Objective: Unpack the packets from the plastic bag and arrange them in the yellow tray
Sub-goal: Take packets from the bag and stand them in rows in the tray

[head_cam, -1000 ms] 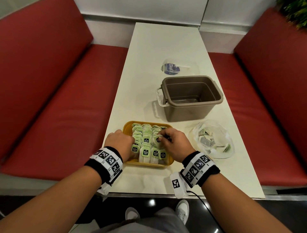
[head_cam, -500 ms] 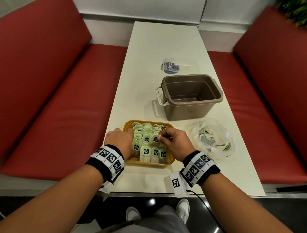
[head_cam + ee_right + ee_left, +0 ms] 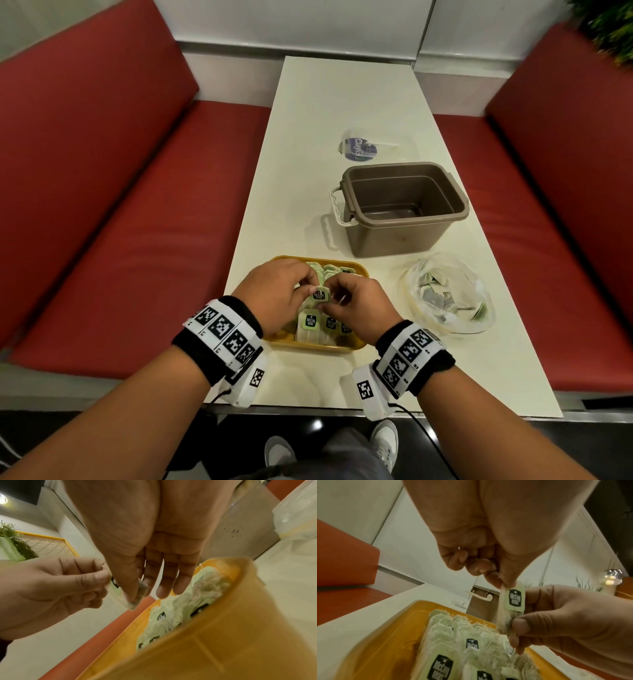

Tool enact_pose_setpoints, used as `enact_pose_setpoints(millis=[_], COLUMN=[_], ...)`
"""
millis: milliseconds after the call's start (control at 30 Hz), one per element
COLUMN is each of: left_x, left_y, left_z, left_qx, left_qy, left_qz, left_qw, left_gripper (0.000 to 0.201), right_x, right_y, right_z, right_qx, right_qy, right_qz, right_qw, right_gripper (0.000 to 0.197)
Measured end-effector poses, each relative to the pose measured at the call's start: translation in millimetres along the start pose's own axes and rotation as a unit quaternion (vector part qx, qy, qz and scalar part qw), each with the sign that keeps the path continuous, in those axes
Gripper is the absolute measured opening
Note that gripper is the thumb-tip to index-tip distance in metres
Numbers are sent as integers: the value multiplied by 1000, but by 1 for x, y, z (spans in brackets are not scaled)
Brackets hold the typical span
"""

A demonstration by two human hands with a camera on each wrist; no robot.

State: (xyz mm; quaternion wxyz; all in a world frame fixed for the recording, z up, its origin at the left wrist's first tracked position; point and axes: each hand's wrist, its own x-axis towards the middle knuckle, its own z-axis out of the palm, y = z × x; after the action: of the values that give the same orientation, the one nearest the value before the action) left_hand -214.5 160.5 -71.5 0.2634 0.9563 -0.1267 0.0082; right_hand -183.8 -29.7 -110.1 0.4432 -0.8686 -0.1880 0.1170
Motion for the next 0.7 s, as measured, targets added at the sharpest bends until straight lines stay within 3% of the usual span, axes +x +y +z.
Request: enact_pose_setpoints(millis=[167, 300, 467, 600, 700], left_x=[-4, -5, -6, -6, -10], left_y=[-3, -1, 0, -5, -18], left_z=[-1, 1, 1, -6, -10], left_qx=[-13, -7, -35, -2, 81], left_qy=[12, -17, -38, -19, -88], left_qz=[5, 23, 18, -39, -90], left_qw=[1000, 1000, 999, 999, 989], left_gripper=[10, 9, 10, 9, 12], right_x=[0, -1, -1, -2, -1], right_y=[-5, -10, -9, -3, 8], right_z=[1, 0, -3, -7, -14], right_qx=[-18, -13, 17, -29, -72], right_qy=[-10, -14, -5, 8, 55], right_qz=[-2, -24, -27, -11, 20], right_qw=[1000, 1000, 999, 1000, 996], right_gripper=[22, 38, 32, 27, 19])
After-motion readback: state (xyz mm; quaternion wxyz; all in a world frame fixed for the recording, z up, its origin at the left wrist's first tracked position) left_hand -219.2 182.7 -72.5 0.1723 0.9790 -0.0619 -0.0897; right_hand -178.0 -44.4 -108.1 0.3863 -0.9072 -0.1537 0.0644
